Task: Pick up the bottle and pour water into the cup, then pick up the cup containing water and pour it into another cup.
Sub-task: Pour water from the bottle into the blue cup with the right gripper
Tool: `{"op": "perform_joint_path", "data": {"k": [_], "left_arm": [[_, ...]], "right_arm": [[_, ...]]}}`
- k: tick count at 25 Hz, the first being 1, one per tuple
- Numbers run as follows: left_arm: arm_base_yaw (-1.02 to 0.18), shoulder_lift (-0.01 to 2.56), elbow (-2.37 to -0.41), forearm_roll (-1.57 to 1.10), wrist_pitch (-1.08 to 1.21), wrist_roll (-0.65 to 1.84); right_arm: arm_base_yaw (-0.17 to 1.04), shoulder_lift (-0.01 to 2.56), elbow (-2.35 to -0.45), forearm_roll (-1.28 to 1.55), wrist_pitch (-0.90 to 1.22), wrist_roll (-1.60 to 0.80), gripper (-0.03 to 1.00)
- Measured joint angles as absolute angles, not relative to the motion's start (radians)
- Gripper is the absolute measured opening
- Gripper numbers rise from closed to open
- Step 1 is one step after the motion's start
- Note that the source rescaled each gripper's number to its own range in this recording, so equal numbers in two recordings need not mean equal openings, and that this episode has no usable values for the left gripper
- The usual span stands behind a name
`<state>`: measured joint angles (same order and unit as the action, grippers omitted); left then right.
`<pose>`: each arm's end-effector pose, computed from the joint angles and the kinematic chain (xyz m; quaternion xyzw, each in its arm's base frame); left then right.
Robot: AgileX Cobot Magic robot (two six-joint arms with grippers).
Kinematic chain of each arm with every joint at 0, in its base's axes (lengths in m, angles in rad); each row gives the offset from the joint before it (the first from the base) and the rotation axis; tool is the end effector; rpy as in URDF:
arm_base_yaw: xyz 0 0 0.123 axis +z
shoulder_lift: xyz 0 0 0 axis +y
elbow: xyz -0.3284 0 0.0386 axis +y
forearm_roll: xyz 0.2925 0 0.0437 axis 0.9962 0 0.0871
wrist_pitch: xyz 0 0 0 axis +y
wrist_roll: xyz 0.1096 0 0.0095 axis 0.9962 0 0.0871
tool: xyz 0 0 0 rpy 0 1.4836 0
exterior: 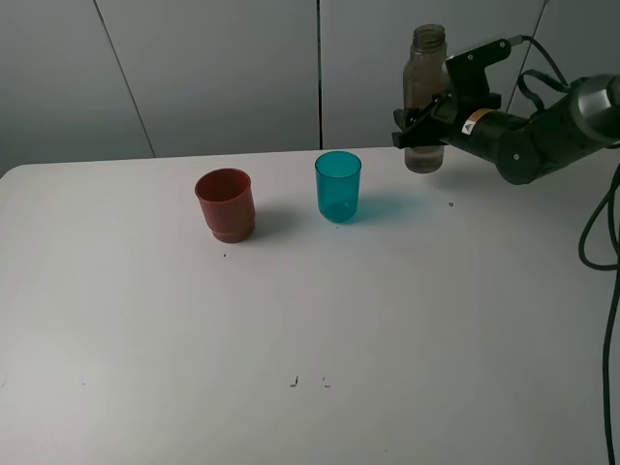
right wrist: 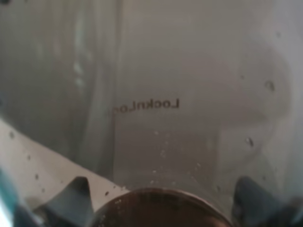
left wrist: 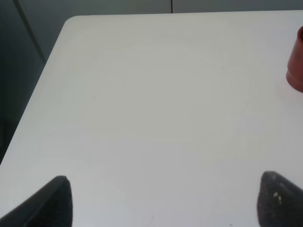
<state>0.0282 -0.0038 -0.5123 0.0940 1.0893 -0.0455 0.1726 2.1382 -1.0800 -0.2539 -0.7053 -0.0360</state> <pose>0.0010 0.0092 0.2916 -0.0344 0.8548 0.0424 0.5160 0.4844 0.1026 0.1155 -0.2078 0.7707 0.0478 0.6005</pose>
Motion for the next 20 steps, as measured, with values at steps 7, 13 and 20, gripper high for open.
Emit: {"op": "perform_joint_path", "data": {"k": [7,13,20], "left_arm": [[0.028,-0.004,-0.512,0.094,1.089,-0.045],[0.028,-0.004,-0.512,0.094,1.089,-0.045],[0.028,-0.004,-0.512,0.094,1.089,-0.045]], "right_arm": [[0.187,2.138,-1.080,-0.254,-0.705,-0.197,0.00],[0.204,2.138,-1.080,-0.256,-0.705,-0.376,0.00],[0.223,2.138,-1.097,-0.255,-0.689,-0.527,0.00]]}}
